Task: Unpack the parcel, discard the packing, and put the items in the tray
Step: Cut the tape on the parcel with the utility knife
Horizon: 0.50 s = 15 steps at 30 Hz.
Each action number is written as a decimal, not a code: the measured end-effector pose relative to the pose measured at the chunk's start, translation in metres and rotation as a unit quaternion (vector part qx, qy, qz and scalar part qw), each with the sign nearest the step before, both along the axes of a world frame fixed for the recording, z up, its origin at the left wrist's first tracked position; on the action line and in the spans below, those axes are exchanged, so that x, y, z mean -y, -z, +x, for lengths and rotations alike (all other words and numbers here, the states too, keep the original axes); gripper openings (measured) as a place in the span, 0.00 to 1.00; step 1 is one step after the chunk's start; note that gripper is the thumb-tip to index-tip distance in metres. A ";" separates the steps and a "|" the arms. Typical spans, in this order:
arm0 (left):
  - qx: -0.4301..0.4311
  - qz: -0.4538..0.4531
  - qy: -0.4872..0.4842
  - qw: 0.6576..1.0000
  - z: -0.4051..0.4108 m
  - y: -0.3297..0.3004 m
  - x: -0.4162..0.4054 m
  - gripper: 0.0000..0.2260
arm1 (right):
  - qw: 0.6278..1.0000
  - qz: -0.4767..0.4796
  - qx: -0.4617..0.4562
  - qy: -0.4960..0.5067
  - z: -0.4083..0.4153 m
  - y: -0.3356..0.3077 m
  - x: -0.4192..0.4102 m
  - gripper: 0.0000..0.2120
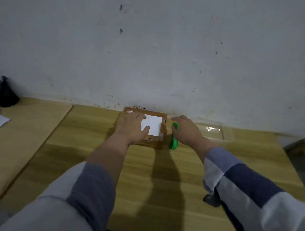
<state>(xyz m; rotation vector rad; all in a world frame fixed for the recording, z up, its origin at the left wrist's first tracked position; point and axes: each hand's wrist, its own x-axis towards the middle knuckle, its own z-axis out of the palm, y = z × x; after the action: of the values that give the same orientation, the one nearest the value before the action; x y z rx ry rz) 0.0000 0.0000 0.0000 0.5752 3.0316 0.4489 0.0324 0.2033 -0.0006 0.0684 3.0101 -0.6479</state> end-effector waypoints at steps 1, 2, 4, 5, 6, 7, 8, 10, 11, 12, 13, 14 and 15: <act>0.018 -0.004 0.002 1.000 -0.005 0.006 0.001 0.21 | 1.000 0.000 0.017 0.016 -0.002 0.006 0.001 0.21; 0.024 -0.009 0.009 1.000 -0.011 0.013 0.002 0.22 | 0.999 -0.006 0.025 0.033 -0.005 0.014 0.001 0.21; 0.050 -0.032 0.028 0.998 -0.021 0.031 0.006 0.25 | 0.996 -0.007 0.059 0.061 -0.004 0.033 0.001 0.22; 0.060 -0.039 0.039 0.997 -0.026 0.039 0.008 0.26 | 0.995 -0.007 0.071 0.076 -0.005 0.043 0.002 0.22; 0.062 -0.049 0.052 0.996 -0.030 0.046 0.010 0.28 | 0.993 -0.005 0.077 0.090 -0.006 0.052 0.003 0.22; 0.059 -0.058 0.061 0.995 -0.033 0.052 0.013 0.29 | 0.992 -0.003 0.078 0.104 -0.007 0.061 0.002 0.22; 0.055 -0.061 0.069 0.994 -0.036 0.058 0.016 0.30 | 0.990 -0.002 0.076 0.118 -0.008 0.067 0.003 0.23; 0.052 -0.079 0.086 0.992 -0.036 0.072 0.019 0.31 | 0.987 0.005 0.074 0.141 -0.009 0.080 0.002 0.22; 0.045 -0.085 0.088 0.992 -0.034 0.077 0.020 0.31 | 0.986 0.012 0.070 0.149 -0.011 0.085 0.002 0.22; 0.033 -0.088 0.088 0.992 -0.033 0.082 0.020 0.31 | 0.985 0.019 0.066 0.157 -0.012 0.089 0.003 0.22; 0.021 -0.089 0.085 0.992 -0.033 0.086 0.020 0.31 | 0.984 0.025 0.061 0.167 -0.014 0.093 0.004 0.22; 0.011 -0.088 0.085 0.992 -0.034 0.088 0.021 0.31 | 0.982 0.029 0.054 0.179 -0.016 0.095 0.005 0.22; 0.005 -0.085 0.085 0.993 -0.035 0.090 0.021 0.31 | 0.980 0.032 0.049 0.193 -0.018 0.097 0.007 0.23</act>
<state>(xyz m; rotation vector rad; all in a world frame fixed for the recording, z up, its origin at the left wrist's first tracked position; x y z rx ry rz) -0.0349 -0.0211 -0.0900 0.8079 2.9372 0.1848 0.0142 0.1961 -0.0979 0.6787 2.9412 -0.5505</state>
